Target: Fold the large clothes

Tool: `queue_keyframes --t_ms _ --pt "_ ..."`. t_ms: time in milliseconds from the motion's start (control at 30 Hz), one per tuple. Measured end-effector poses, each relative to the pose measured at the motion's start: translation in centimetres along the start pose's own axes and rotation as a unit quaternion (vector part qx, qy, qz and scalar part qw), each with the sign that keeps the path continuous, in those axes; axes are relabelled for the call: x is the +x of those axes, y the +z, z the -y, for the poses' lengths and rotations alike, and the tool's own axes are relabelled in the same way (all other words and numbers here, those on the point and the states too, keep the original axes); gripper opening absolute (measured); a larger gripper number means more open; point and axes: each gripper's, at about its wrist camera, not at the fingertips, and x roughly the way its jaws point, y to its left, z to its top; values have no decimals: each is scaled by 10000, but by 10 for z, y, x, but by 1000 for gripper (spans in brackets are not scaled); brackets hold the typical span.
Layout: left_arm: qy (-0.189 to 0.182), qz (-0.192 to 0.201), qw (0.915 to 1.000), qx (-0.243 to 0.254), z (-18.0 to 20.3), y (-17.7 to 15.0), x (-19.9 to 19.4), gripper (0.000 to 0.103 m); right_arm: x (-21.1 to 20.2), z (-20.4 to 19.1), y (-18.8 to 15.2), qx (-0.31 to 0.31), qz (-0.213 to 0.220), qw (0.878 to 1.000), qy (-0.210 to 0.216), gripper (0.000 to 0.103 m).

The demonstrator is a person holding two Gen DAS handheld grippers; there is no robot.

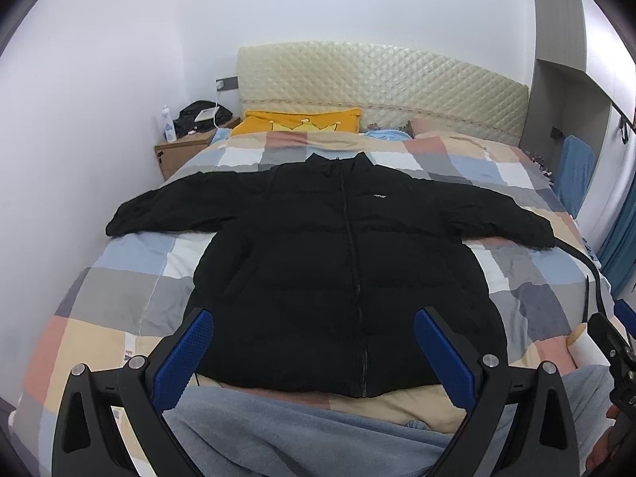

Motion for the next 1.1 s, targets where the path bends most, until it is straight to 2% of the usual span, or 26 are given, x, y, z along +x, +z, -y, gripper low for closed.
queue_keyframes --t_ms 633,800,1000,1100 --pt "30 -145 9998 -152 -8 0 6 102 2 3 7 3 -12 9998 176 103" --pt "-165 -43 9997 -164 -1 10 8 102 6 7 18 63 137 9997 172 103" --pt "-151 451 9989 -37 18 38 13 102 18 13 42 68 292 9995 123 103" --pt "-89 370 9992 82 30 48 37 102 28 18 50 46 311 9995 56 103"
